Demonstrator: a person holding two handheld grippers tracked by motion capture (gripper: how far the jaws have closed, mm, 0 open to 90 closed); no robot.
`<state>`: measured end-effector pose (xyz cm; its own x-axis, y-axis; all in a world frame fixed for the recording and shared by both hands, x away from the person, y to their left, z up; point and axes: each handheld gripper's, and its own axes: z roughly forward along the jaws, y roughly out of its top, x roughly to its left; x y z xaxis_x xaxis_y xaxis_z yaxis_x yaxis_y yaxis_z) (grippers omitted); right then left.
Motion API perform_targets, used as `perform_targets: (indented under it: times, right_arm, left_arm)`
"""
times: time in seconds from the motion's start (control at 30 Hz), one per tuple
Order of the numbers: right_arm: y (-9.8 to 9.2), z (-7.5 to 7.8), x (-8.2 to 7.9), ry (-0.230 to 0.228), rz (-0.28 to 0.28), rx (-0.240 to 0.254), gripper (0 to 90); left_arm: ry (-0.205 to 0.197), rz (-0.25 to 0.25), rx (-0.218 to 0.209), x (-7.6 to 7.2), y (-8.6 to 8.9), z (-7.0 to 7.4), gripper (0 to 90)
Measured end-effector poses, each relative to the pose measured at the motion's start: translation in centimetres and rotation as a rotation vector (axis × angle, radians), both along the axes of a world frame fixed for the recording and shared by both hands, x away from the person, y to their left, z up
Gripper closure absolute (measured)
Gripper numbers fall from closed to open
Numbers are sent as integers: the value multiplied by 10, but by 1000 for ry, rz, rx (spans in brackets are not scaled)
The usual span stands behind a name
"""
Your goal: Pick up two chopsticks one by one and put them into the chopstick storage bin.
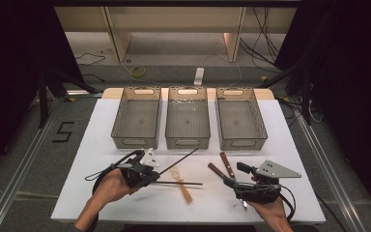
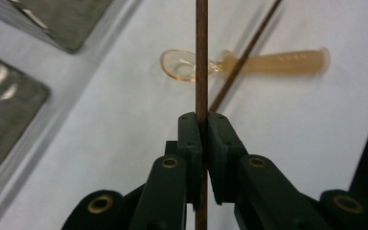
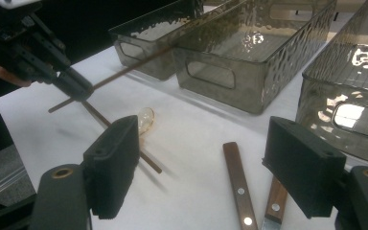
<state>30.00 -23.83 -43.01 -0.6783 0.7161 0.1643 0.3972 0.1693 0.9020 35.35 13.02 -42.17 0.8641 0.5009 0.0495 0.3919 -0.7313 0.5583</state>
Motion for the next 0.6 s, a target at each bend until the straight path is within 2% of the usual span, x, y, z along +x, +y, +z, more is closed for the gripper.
perform_targets:
  times: [0.3,0.6]
  right_arm:
    - [-1,0,0,-1,-1,1,284]
    - [-1,0,0,-1,-1,5,284]
  left_arm:
    - [-46,107,-112,10,12,15,839]
    - [-96,195,-176,28,26,31,840]
